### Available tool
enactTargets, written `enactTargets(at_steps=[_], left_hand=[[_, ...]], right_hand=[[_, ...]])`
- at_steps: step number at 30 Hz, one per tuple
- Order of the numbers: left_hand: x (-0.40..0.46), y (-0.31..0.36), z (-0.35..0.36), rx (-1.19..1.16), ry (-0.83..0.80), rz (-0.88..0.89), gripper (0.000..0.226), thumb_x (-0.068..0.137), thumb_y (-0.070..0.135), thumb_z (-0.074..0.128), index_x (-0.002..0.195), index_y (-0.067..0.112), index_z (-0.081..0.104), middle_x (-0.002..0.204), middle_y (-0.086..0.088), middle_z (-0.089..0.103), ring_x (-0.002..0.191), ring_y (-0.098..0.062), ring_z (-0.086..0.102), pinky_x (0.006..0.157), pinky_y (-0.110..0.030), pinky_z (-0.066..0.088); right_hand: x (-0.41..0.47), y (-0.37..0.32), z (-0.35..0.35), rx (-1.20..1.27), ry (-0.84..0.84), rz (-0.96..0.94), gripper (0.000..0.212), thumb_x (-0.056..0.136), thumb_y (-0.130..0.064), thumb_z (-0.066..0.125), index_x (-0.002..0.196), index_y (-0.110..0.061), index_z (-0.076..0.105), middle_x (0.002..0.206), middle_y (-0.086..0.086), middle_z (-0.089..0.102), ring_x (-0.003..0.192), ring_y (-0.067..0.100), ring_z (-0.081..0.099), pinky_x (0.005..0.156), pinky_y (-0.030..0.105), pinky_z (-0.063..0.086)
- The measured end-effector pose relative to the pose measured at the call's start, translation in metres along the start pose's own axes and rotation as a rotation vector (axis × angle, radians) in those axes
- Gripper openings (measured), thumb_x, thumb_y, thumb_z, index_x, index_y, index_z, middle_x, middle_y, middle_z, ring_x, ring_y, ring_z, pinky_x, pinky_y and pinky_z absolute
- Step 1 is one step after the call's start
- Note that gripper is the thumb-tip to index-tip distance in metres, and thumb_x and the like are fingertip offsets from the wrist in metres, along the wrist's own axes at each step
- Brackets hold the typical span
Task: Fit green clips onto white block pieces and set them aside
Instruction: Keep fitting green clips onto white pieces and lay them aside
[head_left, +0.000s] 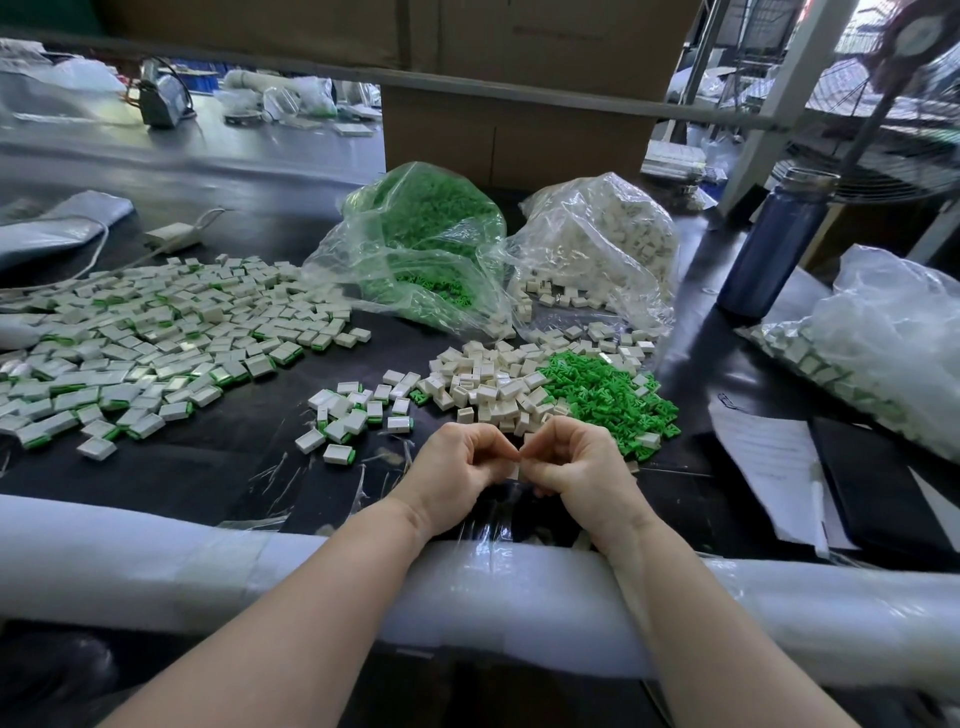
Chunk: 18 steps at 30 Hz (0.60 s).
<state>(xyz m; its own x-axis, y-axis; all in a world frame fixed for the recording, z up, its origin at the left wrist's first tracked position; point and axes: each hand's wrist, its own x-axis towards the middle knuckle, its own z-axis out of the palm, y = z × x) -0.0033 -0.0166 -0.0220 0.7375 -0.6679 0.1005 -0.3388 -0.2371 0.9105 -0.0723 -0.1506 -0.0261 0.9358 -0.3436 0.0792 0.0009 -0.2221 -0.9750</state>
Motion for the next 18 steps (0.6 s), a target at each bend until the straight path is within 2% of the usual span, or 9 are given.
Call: enactTargets(at_steps=[3,6,9,14,18], left_hand=[[0.0013,-0.0021,0.0011,-0.02,0.03,0.004,0.008,0.083,0.003,0.065,0.085,0.009,0.07,0.082,-0.006,0.068,0.079,-0.015,0.062,0.083,-0.027,0.051],[0.0021,-0.0038,0.0031,-0.008,0.059,0.013,0.008,0.083,0.007,0.066,0.087,0.014,0.068,0.081,-0.001,0.068,0.079,-0.013,0.062,0.084,-0.03,0.053],[0.0027,-0.0057,0.0043,0.027,0.04,0.024,0.02,0.079,0.007,0.071,0.09,0.022,0.064,0.086,0.004,0.067,0.083,-0.012,0.064,0.086,-0.028,0.052],[0.0048,-0.0095,0.0043,-0.024,0.065,0.014,0.013,0.088,0.015,0.062,0.099,0.013,0.067,0.093,-0.002,0.071,0.089,-0.015,0.066,0.088,-0.029,0.051],[0.0054,-0.0092,0.0051,-0.195,0.098,-0.041,0.011,0.091,0.01,0.057,0.085,0.017,0.062,0.082,-0.006,0.07,0.077,-0.016,0.068,0.08,-0.029,0.054]], right_hand=[[0.0002,-0.001,0.0012,0.017,0.039,-0.01,0.027,0.074,0.014,0.066,0.067,-0.011,0.061,0.06,0.004,0.061,0.05,0.009,0.055,0.051,0.02,0.048],[0.001,-0.0027,0.0029,0.079,0.082,0.0,0.022,0.075,0.013,0.065,0.071,-0.008,0.061,0.056,0.0,0.06,0.046,0.003,0.055,0.047,0.014,0.045],[0.0013,-0.0019,0.0023,0.113,0.102,0.011,0.018,0.078,0.011,0.065,0.072,-0.006,0.061,0.054,-0.002,0.061,0.045,0.004,0.055,0.046,0.014,0.044],[0.0002,-0.0031,0.0007,0.173,0.092,0.016,0.008,0.084,0.002,0.062,0.078,-0.003,0.064,0.059,0.003,0.065,0.049,0.007,0.058,0.049,0.016,0.048],[0.0,-0.0033,0.0016,0.128,0.08,0.006,0.006,0.085,0.001,0.062,0.079,0.001,0.063,0.061,0.006,0.063,0.049,0.005,0.057,0.05,0.015,0.048]])
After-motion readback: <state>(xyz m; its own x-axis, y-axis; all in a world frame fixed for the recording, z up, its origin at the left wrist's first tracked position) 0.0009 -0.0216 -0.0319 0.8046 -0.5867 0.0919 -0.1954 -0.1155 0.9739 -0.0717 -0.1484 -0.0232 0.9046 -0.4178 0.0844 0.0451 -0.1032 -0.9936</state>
